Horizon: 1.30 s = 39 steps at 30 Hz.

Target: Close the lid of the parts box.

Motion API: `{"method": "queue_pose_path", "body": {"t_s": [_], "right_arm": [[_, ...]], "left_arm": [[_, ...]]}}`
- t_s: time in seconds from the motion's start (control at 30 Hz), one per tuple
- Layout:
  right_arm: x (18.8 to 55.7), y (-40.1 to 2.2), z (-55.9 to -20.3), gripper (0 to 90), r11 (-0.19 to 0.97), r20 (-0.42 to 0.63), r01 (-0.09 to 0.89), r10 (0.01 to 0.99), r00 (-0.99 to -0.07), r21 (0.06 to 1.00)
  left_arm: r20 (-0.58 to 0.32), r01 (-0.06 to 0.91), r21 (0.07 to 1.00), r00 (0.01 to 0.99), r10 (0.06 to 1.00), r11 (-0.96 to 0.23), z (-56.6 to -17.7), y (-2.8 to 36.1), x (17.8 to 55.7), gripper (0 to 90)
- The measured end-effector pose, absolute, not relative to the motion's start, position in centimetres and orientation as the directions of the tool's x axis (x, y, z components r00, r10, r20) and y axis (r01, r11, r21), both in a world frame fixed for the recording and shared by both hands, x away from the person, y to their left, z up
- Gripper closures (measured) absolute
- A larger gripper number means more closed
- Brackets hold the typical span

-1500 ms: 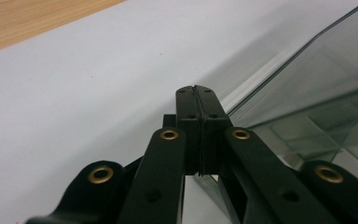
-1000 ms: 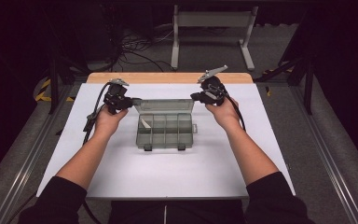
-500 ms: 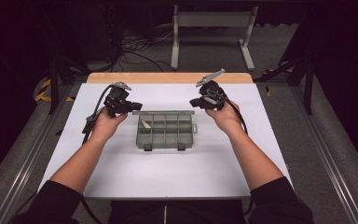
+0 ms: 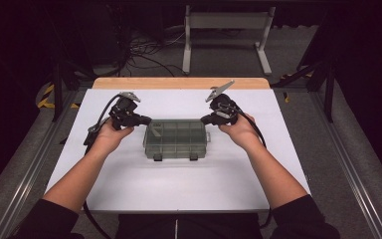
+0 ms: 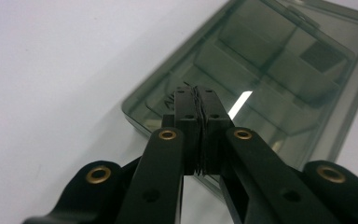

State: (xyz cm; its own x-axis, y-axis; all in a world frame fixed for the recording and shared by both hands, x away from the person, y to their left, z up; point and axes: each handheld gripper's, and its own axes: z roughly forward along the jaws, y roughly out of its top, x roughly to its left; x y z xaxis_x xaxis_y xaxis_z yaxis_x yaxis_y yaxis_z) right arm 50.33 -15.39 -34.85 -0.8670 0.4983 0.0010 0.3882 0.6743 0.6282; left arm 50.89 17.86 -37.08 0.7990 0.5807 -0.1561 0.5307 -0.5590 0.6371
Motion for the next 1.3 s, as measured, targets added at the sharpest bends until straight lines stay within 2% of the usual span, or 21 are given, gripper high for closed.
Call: {"method": "queue_pose_path", "body": {"t_s": [0.6,1.3], "right_arm": [[48.1,-14.0,-36.3,90.0,0.772,0.035,0.375,0.418,-0.908,0.514],[47.2,-13.3,-37.8,90.0,0.804,0.049,0.369,0.393,-0.918,0.467]], "left_arm": [[-0.165,0.525,0.533,0.834,0.527,-0.664,-37.6,17.3,48.6,88.5],[-0.164,0.503,0.485,0.856,0.49,-0.715,-38.6,16.5,47.6,87.9]]}}
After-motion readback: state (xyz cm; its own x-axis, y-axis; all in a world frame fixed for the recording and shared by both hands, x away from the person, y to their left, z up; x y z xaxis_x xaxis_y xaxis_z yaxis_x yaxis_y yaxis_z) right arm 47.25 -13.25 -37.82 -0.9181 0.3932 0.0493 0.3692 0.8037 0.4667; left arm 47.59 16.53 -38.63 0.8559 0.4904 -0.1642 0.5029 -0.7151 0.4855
